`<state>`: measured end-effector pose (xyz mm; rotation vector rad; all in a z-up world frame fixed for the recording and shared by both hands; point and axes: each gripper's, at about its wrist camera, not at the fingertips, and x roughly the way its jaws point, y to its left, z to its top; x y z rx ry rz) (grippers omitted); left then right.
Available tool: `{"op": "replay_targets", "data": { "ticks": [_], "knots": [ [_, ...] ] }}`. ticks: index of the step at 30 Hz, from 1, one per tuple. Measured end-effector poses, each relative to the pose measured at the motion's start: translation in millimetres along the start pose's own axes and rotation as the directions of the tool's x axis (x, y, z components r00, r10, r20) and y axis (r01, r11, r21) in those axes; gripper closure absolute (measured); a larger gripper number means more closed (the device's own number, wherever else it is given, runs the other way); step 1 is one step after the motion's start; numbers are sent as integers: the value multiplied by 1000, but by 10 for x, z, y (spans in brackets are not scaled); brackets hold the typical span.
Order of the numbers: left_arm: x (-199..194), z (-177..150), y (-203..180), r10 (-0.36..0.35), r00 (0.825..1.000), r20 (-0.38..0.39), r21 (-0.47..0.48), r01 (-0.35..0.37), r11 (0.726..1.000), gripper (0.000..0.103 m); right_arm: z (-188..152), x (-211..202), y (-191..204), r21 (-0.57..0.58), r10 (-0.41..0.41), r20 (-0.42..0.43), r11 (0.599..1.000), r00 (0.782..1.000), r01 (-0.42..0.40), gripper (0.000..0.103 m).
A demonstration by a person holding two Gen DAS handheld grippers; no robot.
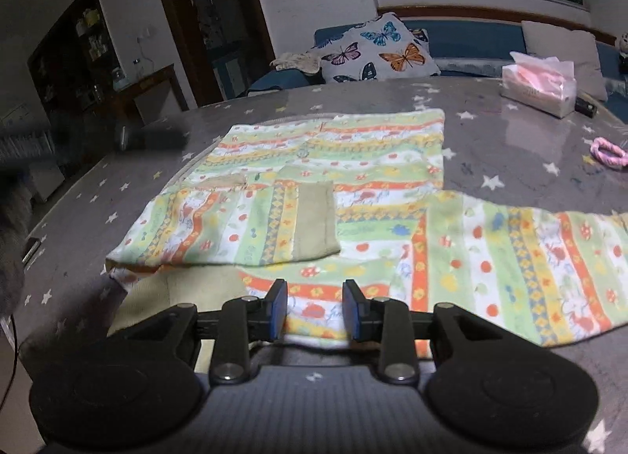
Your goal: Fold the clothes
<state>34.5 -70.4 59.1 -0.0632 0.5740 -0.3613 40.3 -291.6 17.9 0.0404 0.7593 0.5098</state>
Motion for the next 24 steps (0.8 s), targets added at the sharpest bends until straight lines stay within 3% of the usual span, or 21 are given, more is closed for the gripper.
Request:
{"op": "replay_targets", "data": {
  "ticks": [2, 4, 9, 12, 13, 14, 15, 24],
  "knots": [
    [47, -92, 182, 63, 997, -36, -6, -63, 998, 90, 62, 37, -13, -3, -10, 11, 1000, 1000, 10, 73],
    [29, -223, 361, 114, 991, -68, -17, -116, 993, 79, 147, 144, -12, -3, -13, 14, 1000, 1000, 13, 73],
    [-118, -450, 738, 193, 974, -120, -50, -200, 978, 70, 304, 456, -2, -11, -51, -10, 999, 999, 51, 73],
    [-165, -539, 866, 211, 968, -139, -72, -222, 972, 63, 310, 586, 9, 1, -57, -40, 998, 998, 57, 74],
    [-175, -562, 897, 214, 966, -143, -77, -227, 971, 62, 310, 591, 26, -5, -61, -40, 998, 997, 61, 78],
    [-179, -579, 924, 216, 965, -147, -83, -229, 970, 61, 310, 592, 56, -15, -64, -44, 998, 997, 64, 91],
    [-178, -592, 946, 215, 965, -152, -88, -229, 969, 61, 316, 587, 72, -12, -66, -49, 998, 997, 65, 92],
    [-126, -660, 1090, 177, 968, -177, -100, -197, 975, 61, 357, 95, 240, 26, -80, 29, 997, 996, 79, 93]
  ]
}}
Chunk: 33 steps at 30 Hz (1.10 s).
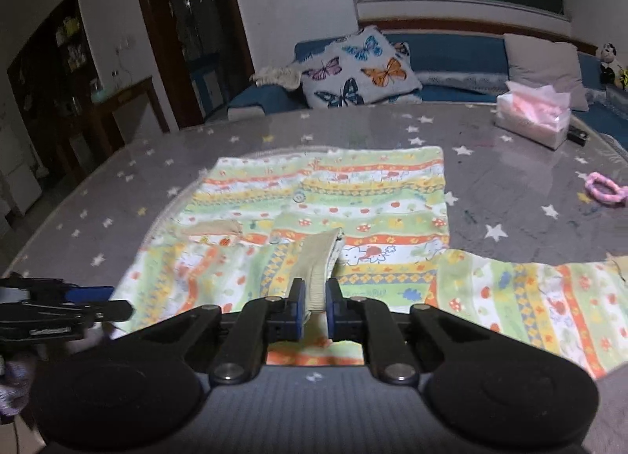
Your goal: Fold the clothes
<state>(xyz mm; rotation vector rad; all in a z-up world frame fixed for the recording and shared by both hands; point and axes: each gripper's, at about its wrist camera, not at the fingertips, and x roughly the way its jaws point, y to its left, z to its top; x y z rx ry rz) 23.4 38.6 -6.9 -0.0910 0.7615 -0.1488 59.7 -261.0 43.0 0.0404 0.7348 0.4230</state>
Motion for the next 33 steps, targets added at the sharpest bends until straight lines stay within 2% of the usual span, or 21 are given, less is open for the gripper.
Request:
{"op": "replay_targets", "data": {
  "ticks": [2, 7, 11, 13, 17, 20, 22, 26, 33],
  "knots": [
    [2, 6, 10, -9, 1000, -4, 7, 9, 1000, 61, -61, -24, -13, 8, -15, -8, 1000, 1000, 15, 93],
    [-64, 71, 13, -10, 1000, 9, 20, 9, 1000, 61, -228, 195, -157, 49, -33, -94, 998, 995, 38, 93],
    [-93, 212, -10, -2, 999, 42, 27, 1, 1000, 63, -139, 148, -116, 10, -45, -50, 999, 998, 45, 93],
    [-60, 288, -41, -10, 998, 58, 30, 8, 1000, 72, -96, 148, -104, -5, -60, -27, 998, 998, 60, 93],
    [49, 388, -121, -31, 997, 75, 46, 27, 999, 80, -142, 259, -125, -16, -92, -78, 996, 993, 91, 92],
    [177, 429, -145, -32, 998, 59, 55, 28, 998, 80, -163, 246, -119, -25, -103, -75, 995, 992, 102, 90],
    [255, 444, -156, -30, 998, 47, 61, 28, 998, 80, -119, 185, -92, -32, -101, -36, 994, 994, 100, 89],
    [372, 435, -170, -24, 999, 25, 68, 22, 997, 80, -12, 234, -30, -48, -63, 2, 997, 998, 63, 89],
    [410, 390, -214, -10, 1000, 12, 101, 9, 995, 79, -73, 478, 31, -85, -43, -48, 996, 998, 39, 87]
  ]
}}
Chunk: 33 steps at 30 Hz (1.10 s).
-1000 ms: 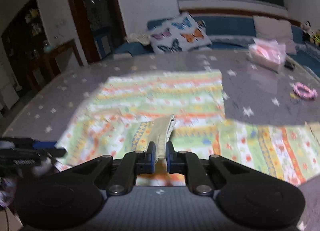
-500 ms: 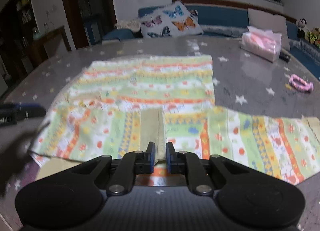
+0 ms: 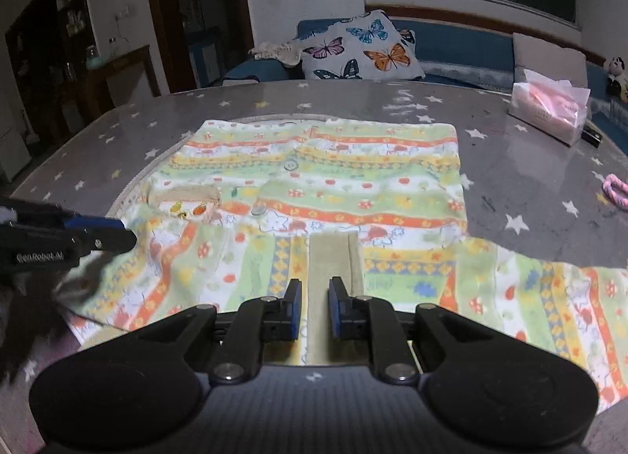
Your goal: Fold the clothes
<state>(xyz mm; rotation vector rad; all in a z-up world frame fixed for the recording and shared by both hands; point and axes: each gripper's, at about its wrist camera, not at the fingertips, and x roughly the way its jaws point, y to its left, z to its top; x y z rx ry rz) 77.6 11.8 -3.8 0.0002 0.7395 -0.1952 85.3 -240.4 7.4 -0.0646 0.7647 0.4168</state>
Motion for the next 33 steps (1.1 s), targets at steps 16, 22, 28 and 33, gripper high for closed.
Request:
{"op": "replay_targets", "data": {
  "ticks": [16, 22, 28, 33],
  "knots": [
    [110, -21, -592, -63, 998, -14, 171, 64, 983, 59, -183, -221, -170, 48, -43, 24, 998, 999, 41, 76],
    [70, -69, -640, -61, 998, -15, 204, 63, 977, 59, -231, -214, -222, 86, -33, 1, 996, 999, 33, 94],
    [-75, 44, -679, -107, 994, 23, 192, 100, 976, 34, -271, -242, -244, 97, -39, 18, 995, 999, 37, 92],
    [-226, 119, -783, -135, 985, 108, 205, 110, 973, 0, -326, -535, -491, 176, -100, 91, 981, 991, 83, 79]
  ]
}}
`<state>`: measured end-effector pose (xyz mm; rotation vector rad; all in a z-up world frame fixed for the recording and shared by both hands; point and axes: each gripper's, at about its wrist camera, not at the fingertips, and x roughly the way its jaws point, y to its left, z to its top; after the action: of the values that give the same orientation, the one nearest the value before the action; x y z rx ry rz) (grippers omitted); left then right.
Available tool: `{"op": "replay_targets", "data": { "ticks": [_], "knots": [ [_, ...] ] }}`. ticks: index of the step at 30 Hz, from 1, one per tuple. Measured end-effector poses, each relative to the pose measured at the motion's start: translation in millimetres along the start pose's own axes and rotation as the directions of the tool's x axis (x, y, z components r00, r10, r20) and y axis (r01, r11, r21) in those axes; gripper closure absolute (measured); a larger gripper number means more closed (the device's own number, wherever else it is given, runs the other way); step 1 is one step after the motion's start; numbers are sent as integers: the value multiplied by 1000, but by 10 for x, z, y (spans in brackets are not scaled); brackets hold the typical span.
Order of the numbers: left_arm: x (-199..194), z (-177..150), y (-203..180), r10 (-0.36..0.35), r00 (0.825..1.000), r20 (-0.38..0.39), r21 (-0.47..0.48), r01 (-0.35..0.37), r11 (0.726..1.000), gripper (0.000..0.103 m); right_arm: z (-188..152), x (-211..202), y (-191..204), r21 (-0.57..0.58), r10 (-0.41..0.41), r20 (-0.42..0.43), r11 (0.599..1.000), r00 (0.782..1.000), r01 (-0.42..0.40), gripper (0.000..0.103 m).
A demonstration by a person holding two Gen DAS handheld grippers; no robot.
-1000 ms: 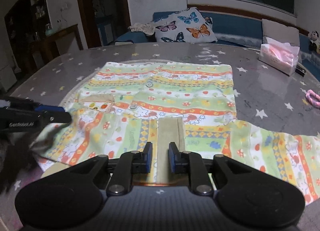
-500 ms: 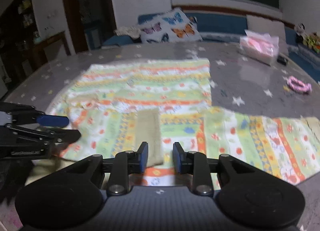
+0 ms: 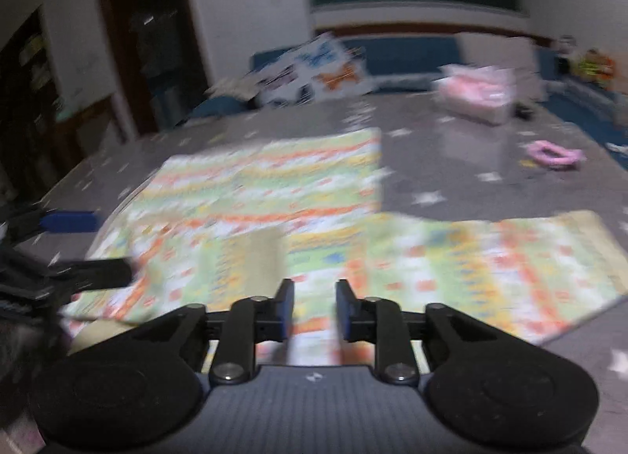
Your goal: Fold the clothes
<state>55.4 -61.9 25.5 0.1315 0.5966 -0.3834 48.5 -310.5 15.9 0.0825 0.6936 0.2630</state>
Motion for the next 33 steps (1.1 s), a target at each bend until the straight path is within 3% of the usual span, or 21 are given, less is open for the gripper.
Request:
{"op": "replay_targets", "data": {
  "ticks": [5, 6, 10, 12, 15, 20, 22, 24, 25, 29, 33],
  "knots": [
    [30, 57, -65, -26, 1000, 5, -15, 26, 1000, 0, -9, -120, -567, 85, -190, 19, 978, 982, 188, 71],
    [41, 58, -79, -24, 1000, 1, -14, 24, 1000, 0, -6, -137, -690, 96, -230, 23, 969, 973, 227, 64],
    [76, 56, -118, -5, 1000, -10, -13, 5, 1000, 0, 15, -165, -1173, 130, -382, 31, 918, 923, 376, 54],
    [89, 54, -107, 11, 1000, -15, -21, -11, 1000, 0, 22, -136, -1404, 154, -434, 25, 892, 901, 425, 51],
    [117, 51, -68, 33, 999, -38, -39, -34, 999, 0, 24, -86, -1657, 200, -464, 10, 869, 886, 452, 51],
    [152, 13, -4, 54, 996, -70, -64, -58, 996, 0, -71, -54, -1804, 244, -442, 8, 871, 897, 427, 52],
    [163, -9, 15, 64, 995, -80, -68, -70, 995, 0, -85, -49, -1757, 221, -439, 16, 878, 898, 425, 60],
    [167, -31, 31, 72, 993, -91, -78, -79, 994, 0, -90, -50, -1718, 218, -424, 23, 886, 906, 409, 85],
    [164, -42, 43, 75, 993, -94, -83, -83, 993, 0, -70, -58, -1698, 225, -413, 23, 889, 910, 398, 92],
    [116, -85, 95, 97, 991, -94, -91, -106, 990, 0, 5, -157, -1572, 243, -373, 46, 904, 927, 351, 95],
    [62, -139, 172, 126, 988, -95, -100, -135, 986, 0, 172, -330, -1284, 234, -239, 91, 949, 967, 212, 95]
  ]
}}
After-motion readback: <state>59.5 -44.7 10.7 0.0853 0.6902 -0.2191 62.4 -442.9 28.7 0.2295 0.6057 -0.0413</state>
